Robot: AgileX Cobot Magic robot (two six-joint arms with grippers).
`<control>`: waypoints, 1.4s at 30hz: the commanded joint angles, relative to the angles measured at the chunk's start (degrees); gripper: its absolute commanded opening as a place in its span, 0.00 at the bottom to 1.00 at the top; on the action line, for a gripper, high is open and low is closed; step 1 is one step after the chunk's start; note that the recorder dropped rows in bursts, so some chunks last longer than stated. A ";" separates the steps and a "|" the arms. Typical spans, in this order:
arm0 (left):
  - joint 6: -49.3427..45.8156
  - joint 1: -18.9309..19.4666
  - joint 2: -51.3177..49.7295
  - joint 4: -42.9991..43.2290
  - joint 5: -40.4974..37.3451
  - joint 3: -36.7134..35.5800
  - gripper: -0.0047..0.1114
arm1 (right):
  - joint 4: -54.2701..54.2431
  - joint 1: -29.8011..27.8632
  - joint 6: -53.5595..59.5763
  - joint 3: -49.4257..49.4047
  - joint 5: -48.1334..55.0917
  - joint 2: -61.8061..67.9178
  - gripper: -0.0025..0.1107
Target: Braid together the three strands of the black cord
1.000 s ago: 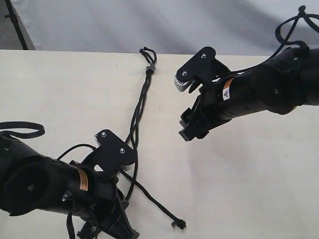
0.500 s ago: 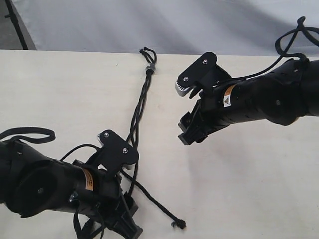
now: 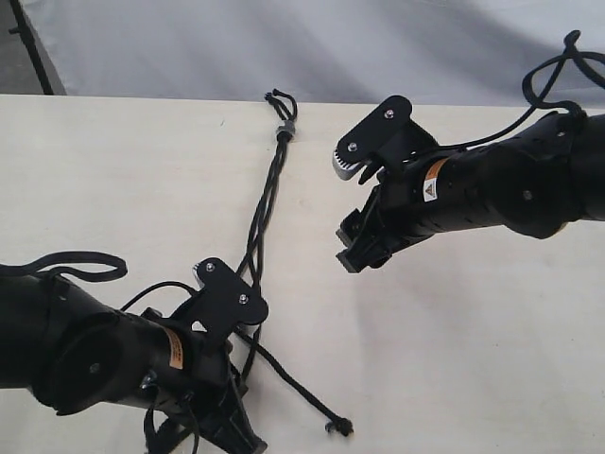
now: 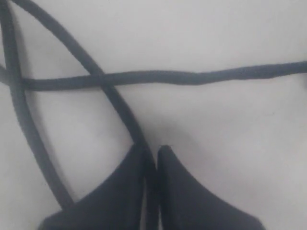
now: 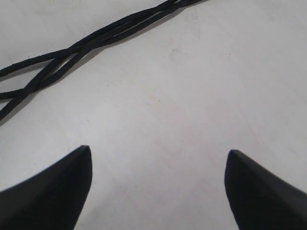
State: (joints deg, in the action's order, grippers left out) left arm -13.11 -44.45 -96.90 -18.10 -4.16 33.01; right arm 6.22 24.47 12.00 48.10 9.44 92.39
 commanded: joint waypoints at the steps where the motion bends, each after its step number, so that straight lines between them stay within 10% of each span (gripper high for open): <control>1: -0.03 -0.21 -0.41 0.34 -4.65 -0.41 0.04 | -0.16 -0.39 0.05 -0.20 -0.82 -0.19 0.66; 16: 0.14 -0.09 4.89 6.04 -32.50 11.60 0.04 | -0.16 -0.39 0.05 -0.20 -1.84 -0.19 0.66; 35: 0.72 -0.09 4.63 25.74 -26.48 11.52 0.04 | -0.16 -0.39 0.05 -0.20 -1.62 -0.19 0.66; 42: 0.97 7.50 4.63 28.11 -15.21 5.64 0.04 | -0.16 -0.39 0.05 -0.20 -1.62 -0.19 0.66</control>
State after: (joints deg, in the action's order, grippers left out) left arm -12.83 -40.08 -92.43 9.46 -23.97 40.82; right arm 6.06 24.47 12.00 48.10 8.38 92.39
